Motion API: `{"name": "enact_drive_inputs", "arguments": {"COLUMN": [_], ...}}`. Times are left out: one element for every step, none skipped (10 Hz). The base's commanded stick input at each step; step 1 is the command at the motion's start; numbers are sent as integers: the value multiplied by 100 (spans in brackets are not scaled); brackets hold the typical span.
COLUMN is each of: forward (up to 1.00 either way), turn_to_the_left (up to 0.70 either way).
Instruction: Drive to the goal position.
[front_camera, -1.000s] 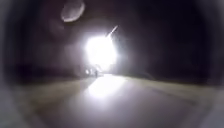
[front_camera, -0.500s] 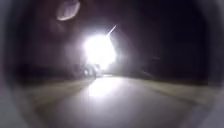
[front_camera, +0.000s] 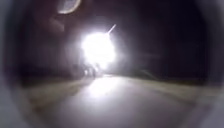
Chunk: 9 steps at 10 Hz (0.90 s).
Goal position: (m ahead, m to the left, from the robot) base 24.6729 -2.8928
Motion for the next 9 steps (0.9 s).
{"name": "enact_drive_inputs", "arguments": {"forward": [100,100,100,100,100,100,100,100,100], "turn_to_the_left": [10,6,5,5,5,6,11,16,16]}}
